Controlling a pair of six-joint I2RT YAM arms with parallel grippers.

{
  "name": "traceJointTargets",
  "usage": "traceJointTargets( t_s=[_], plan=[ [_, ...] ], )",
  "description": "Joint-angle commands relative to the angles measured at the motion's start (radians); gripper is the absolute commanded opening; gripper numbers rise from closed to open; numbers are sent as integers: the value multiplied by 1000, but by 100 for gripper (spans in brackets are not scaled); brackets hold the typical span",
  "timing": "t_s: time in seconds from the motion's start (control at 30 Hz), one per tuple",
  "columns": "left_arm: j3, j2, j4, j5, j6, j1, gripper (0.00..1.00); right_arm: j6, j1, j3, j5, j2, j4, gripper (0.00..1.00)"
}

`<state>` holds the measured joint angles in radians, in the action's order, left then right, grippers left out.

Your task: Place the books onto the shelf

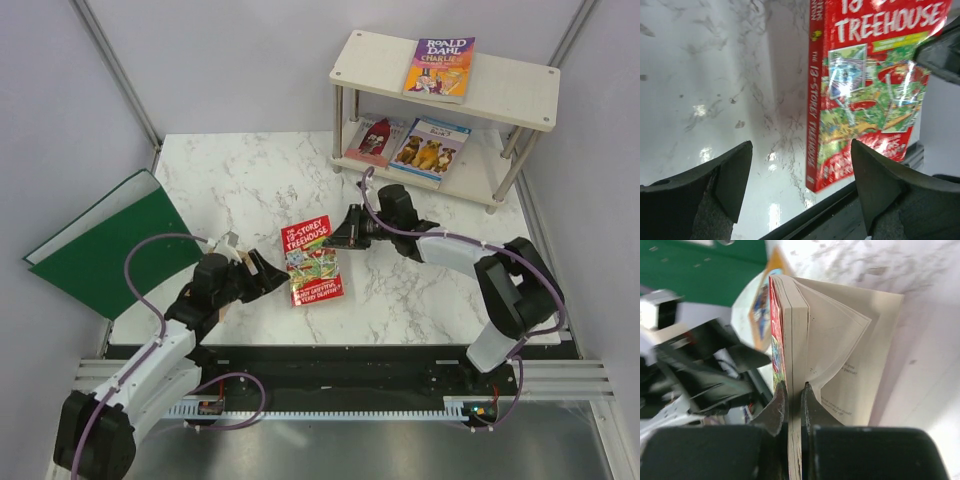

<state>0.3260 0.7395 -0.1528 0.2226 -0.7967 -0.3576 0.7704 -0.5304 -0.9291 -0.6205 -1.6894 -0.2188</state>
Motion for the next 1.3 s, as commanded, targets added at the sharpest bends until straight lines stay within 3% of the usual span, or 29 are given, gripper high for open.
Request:
traceJointTargets(
  t_s=[0.0, 0.1, 0.33, 0.4, 0.47, 0.5, 0.53, 0.57, 0.67, 0.77, 0.87, 0.97, 1.1, 1.27],
  plan=[
    [-99, 75, 503, 207, 4, 0, 87, -16, -8, -48, -183, 105, -11, 0],
    [-125, 129, 675, 256, -13, -1, 87, 6, -8, -66, -223, 126, -10, 0],
    [-65, 234, 852, 317, -38, -10, 87, 59, -8, -62, -288, 125, -27, 1],
    [-53, 277, 890, 327, -52, -27, 82, 63, -8, -51, -292, 122, -27, 1],
    [-42, 308, 944, 331, -85, -38, 67, 61, -8, -45, -298, 119, -27, 2],
    [-25, 319, 955, 337, -108, -46, 41, 58, -8, -37, -298, 117, -22, 4],
    [-13, 328, 955, 357, -122, -47, 26, 53, -8, -34, -295, 116, -16, 7],
    [-1, 336, 952, 368, -137, -47, 4, 49, -6, -31, -286, 116, -5, 22],
    [39, 340, 949, 380, -183, -46, 2, 4, 3, 2, -216, 134, 58, 50],
    [111, 324, 889, 370, -179, -46, 2, -3, 38, 71, -174, 171, 55, 67],
    [192, 359, 863, 405, -154, -46, 2, 16, 84, 174, -165, 235, 1, 77],
    [251, 434, 901, 455, -168, -47, 2, 123, 130, 300, -212, 304, -166, 83],
    [306, 535, 1047, 517, -234, -46, 2, 233, 155, 413, -268, 362, -425, 88],
    [375, 696, 1212, 573, -321, -47, 2, 316, 155, 492, -298, 413, -583, 91]
  ],
)
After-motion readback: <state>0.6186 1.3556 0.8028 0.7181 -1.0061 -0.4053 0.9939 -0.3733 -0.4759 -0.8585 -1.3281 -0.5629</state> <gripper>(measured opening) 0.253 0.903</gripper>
